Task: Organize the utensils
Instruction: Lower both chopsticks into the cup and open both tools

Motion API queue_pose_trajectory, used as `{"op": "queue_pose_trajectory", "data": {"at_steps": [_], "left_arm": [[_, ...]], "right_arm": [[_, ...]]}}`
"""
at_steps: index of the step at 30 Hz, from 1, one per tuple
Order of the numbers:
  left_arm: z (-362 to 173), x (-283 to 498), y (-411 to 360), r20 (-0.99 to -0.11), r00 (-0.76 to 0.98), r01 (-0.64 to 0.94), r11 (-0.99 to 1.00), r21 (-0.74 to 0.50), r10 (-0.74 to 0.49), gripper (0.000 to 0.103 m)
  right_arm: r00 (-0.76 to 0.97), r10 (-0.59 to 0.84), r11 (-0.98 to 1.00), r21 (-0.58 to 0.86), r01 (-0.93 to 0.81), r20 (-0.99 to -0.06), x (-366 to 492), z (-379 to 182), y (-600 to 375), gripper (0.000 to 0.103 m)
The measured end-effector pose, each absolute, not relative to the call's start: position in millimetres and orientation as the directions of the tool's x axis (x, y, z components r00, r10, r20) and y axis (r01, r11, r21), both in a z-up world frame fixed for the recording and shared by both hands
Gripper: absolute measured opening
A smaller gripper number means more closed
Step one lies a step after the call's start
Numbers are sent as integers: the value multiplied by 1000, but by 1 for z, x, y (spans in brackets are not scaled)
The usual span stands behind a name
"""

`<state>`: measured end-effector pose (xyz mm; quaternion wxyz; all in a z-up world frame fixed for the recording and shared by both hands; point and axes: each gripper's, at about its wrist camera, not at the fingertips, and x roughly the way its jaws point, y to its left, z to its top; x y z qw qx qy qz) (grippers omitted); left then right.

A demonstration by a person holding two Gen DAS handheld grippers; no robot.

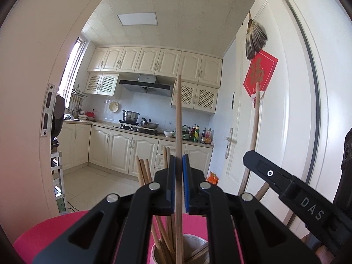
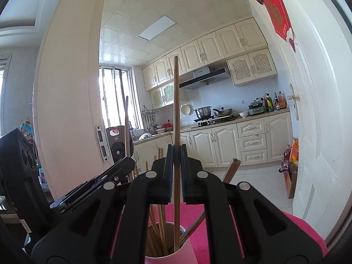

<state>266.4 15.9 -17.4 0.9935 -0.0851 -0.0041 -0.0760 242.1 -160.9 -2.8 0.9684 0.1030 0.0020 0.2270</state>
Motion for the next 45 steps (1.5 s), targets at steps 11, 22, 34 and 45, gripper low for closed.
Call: {"op": "queue_pose_trajectory", "data": {"at_steps": [11,22,34,45], "left_arm": [[-21,267,22,-17,990,135,976,-170,-140,27],[-23,266,24,-39,994,98,983,-158,-106,27],[-23,267,27,-45,996,71,984,-161,-79,27],[-22,269,27,-54,996,61,984,-168,-70,27]], "right_arm": [[898,440,878,199,-435,19,246,-7,-160,7],[890,455,872,197,-449,14,248,-8,-160,7],[890,455,873,195,-447,2,250,-9,-159,25],[900,436,882,193,-431,20,246,-9,-160,50]]}}
